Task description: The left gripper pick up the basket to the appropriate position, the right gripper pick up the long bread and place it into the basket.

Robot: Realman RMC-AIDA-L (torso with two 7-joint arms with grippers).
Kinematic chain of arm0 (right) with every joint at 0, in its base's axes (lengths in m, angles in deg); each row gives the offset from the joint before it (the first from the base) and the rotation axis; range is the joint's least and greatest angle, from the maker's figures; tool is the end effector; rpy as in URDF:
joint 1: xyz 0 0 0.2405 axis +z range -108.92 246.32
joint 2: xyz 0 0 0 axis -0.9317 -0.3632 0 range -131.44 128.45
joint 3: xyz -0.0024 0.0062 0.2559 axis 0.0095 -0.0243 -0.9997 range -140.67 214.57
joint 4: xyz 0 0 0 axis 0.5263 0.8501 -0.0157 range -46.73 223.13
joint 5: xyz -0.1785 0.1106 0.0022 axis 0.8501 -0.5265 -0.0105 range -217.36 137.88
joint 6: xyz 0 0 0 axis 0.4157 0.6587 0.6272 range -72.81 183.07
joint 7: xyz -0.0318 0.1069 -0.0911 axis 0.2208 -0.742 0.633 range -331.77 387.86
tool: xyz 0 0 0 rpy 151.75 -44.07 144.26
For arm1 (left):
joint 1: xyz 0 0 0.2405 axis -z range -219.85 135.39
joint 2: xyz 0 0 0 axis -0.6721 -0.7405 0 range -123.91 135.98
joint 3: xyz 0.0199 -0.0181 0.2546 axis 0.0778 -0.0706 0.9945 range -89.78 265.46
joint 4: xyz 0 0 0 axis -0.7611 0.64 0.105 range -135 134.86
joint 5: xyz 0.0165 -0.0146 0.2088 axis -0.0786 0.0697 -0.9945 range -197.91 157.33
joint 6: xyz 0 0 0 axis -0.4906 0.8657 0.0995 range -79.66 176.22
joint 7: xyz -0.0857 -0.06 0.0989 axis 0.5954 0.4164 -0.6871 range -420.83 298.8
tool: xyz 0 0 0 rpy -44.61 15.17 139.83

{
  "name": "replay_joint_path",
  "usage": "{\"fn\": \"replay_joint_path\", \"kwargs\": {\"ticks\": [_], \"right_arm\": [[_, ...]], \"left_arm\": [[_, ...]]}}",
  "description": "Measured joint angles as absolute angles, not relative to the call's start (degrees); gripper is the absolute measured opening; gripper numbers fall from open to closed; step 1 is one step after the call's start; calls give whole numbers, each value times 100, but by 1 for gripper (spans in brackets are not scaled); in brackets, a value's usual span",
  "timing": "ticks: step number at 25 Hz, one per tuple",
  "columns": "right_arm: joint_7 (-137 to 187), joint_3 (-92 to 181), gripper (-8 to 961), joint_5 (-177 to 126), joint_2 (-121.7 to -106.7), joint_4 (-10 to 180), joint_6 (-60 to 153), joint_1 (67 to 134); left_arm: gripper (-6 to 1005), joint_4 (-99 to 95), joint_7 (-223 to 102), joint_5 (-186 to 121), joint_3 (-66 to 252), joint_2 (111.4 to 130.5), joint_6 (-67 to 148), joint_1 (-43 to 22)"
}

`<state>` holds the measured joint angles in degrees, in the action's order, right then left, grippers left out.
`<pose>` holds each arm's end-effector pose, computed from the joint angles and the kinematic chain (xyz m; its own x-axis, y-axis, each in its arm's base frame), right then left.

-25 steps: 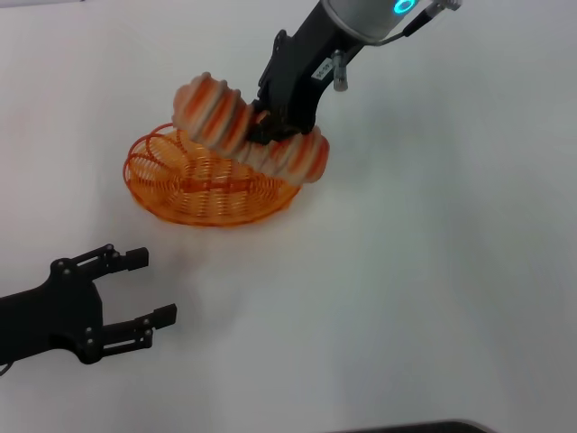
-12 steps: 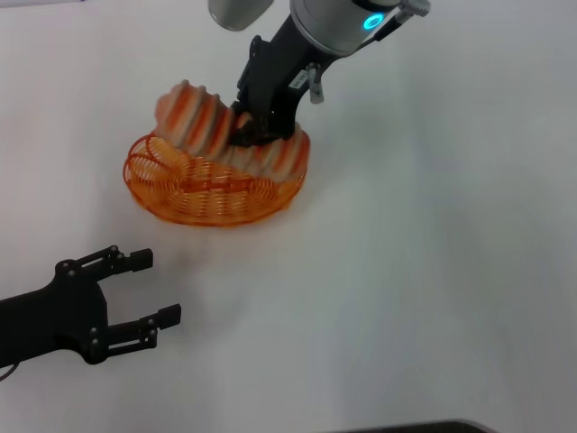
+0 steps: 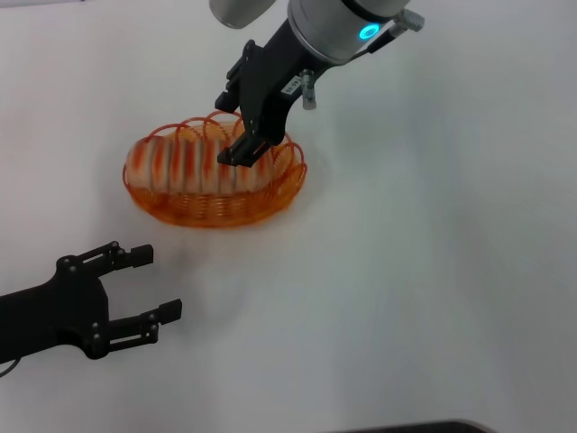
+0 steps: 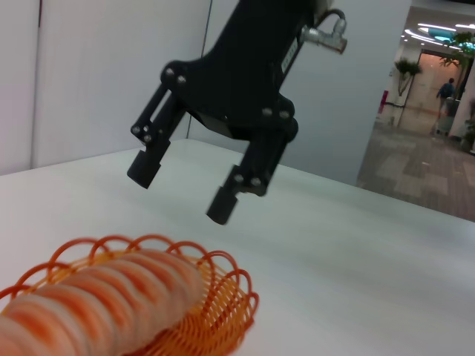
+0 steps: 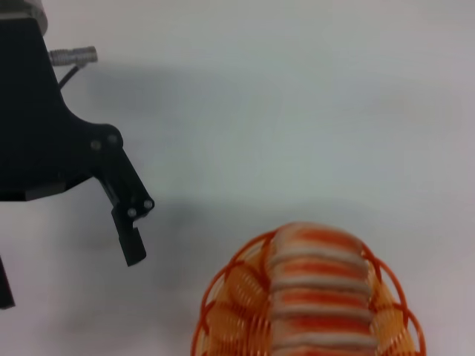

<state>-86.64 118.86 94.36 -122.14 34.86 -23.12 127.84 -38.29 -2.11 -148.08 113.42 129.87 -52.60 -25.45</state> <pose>0.0639 0.3922 -0.0731 0.9733 0.0187 0.2289 0.0413 -0.9947 -0.0940 -0.3217 0.2225 -0.0182 0.8045 0.2986 0.5135 0.4273 -0.8914 -0.1511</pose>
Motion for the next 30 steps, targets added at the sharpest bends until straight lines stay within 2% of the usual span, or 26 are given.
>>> {"fn": "replay_joint_path", "kwargs": {"ticks": [6,11,17,23,30], "right_arm": [[-8672,11841,857,9158,-12186,3465,-2179,12530],[-8000,11425,895,7772,-12131,3442,-2191,11874],[-6606,11050,940,6055,-12114,3464,-2297,10561],[-5734,10895,936,5474,-12117,3717,-2430,9355],[-4645,10268,933,5315,-12105,4455,-3073,8642]], "left_arm": [[819,-3827,-205,-14808,11295,12988,-5249,-2534],[818,-3793,-218,-14807,11253,12985,-5236,-2538],[817,-3705,-222,-14808,11237,12973,-5141,-2506],[816,-3704,-112,-14796,11064,12962,-5082,-2489],[812,-3700,-77,-14791,10976,12954,-5061,-2431]]}}
